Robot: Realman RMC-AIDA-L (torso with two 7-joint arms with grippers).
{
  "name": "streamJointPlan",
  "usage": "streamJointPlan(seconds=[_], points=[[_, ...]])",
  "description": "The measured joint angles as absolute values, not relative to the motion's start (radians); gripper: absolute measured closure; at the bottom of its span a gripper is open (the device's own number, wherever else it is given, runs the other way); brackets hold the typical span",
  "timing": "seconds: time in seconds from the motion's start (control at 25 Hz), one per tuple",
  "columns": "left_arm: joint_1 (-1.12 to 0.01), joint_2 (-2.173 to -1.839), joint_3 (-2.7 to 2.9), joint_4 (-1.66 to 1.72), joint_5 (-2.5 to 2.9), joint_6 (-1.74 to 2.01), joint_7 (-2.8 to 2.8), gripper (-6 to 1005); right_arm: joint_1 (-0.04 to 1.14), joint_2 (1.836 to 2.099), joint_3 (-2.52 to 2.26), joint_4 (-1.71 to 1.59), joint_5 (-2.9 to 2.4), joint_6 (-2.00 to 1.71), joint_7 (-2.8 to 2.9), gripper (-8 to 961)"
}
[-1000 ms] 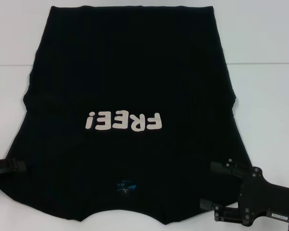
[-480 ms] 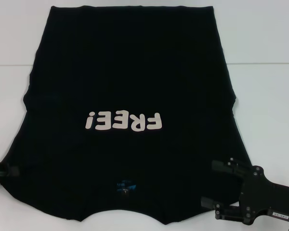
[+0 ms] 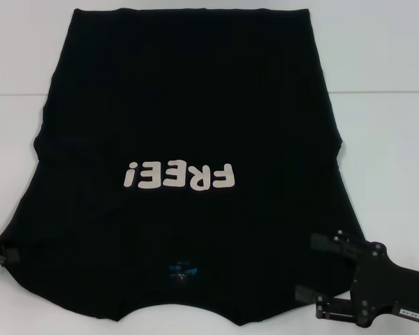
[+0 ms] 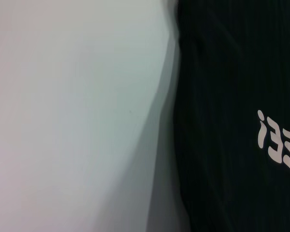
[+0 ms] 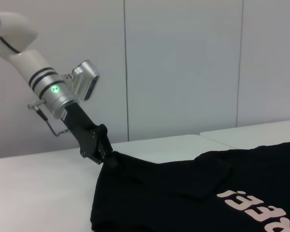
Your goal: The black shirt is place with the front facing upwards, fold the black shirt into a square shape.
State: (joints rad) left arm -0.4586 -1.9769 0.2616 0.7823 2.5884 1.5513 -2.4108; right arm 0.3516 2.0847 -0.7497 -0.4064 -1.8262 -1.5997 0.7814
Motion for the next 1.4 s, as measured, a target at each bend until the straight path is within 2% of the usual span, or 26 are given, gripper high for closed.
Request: streamJointPlan(seconds=[0.2,0.32,0.6,0.68,0.76,1.04,1.4], points=[[-0.457,-1.976,0.256,0.782,2.586,1.557,-2.399,926,0.333,2.074,-0.698,-0.459,-1.824,-1.658,0.959,61],[-0.46,-1.973,0.253,0.782,2.585,1.564,-2.395,978,0.317,2.051,-0.677,-0.56,-1.841,-1.719,1.219,64],[-0.47,-1.966,0.241,0.785,2.566,1.588,-2.358,978,0.376,1.939,-0.673,-0.753,-2.001,-1.764,1.96,69],[-0.472,-1.963,0.241,0.785,2.561,1.591,-2.355,978,0.419,1.917,-0.672,-0.765,-2.1,-1.751,2.12,69],[-0.474,-1.96,0.241,0.785,2.559,1.594,-2.354,978,0.467,1.906,-0.667,-0.772,-2.215,-1.724,2.263,69],[-0.48,-1.958,0.243,0.785,2.559,1.595,-2.348,978,0.592,1.913,-0.632,-0.774,-2.469,-1.702,2.411,69],[-0.474,-1.96,0.242,0.783,2.559,1.589,-2.345,979,0.612,1.94,-0.693,-0.726,-2.493,-1.607,2.422,68]])
